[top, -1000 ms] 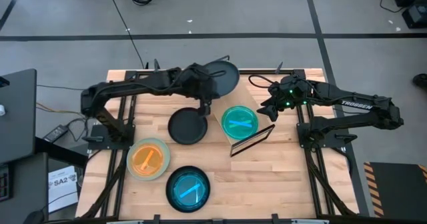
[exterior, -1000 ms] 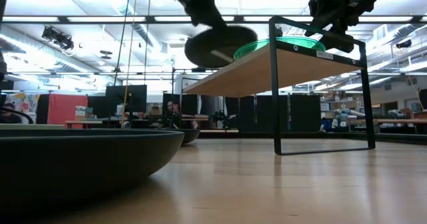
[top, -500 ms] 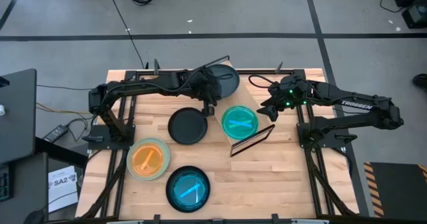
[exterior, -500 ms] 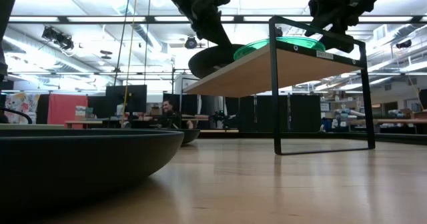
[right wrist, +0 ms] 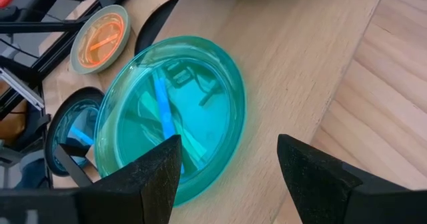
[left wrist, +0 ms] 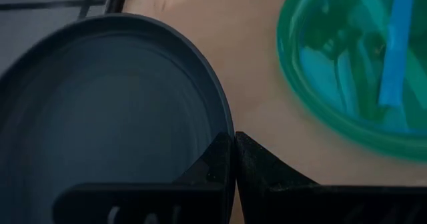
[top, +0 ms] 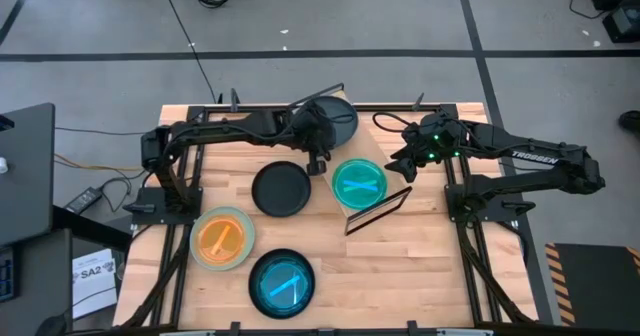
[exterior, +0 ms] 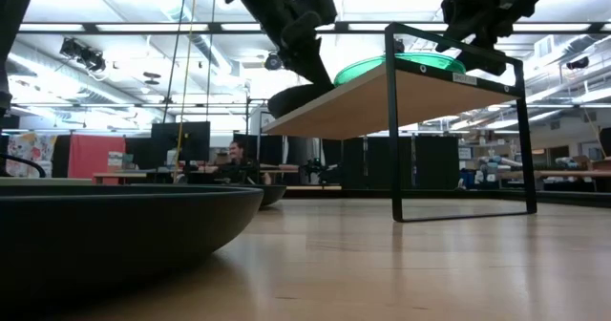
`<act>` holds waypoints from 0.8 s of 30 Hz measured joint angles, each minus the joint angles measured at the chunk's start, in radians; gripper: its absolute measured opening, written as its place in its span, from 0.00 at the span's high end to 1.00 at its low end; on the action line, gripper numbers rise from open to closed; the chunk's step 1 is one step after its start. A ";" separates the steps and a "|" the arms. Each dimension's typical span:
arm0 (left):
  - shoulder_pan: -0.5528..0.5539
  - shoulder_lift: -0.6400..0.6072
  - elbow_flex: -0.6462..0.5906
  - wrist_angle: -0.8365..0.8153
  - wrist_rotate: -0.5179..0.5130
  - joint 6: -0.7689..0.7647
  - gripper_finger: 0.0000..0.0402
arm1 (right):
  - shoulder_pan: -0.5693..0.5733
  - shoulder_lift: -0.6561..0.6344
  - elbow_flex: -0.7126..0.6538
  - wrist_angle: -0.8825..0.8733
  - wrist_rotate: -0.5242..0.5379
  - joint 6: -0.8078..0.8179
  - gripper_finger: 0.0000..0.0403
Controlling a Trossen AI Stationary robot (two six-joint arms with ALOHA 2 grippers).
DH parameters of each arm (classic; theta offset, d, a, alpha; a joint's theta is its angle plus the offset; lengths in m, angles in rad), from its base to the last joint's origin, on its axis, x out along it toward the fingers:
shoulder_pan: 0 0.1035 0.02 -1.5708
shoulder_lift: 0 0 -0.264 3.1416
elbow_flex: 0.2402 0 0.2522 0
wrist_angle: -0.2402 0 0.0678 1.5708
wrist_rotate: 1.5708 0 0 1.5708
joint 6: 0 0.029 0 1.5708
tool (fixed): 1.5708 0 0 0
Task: Place and stack plates onto a shelf
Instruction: Put the top black plate on the shelf
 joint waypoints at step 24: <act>0.000 0.005 0.001 0.009 0.001 -0.001 0.80 | 0.000 0.001 0.000 0.001 -0.001 0.000 0.37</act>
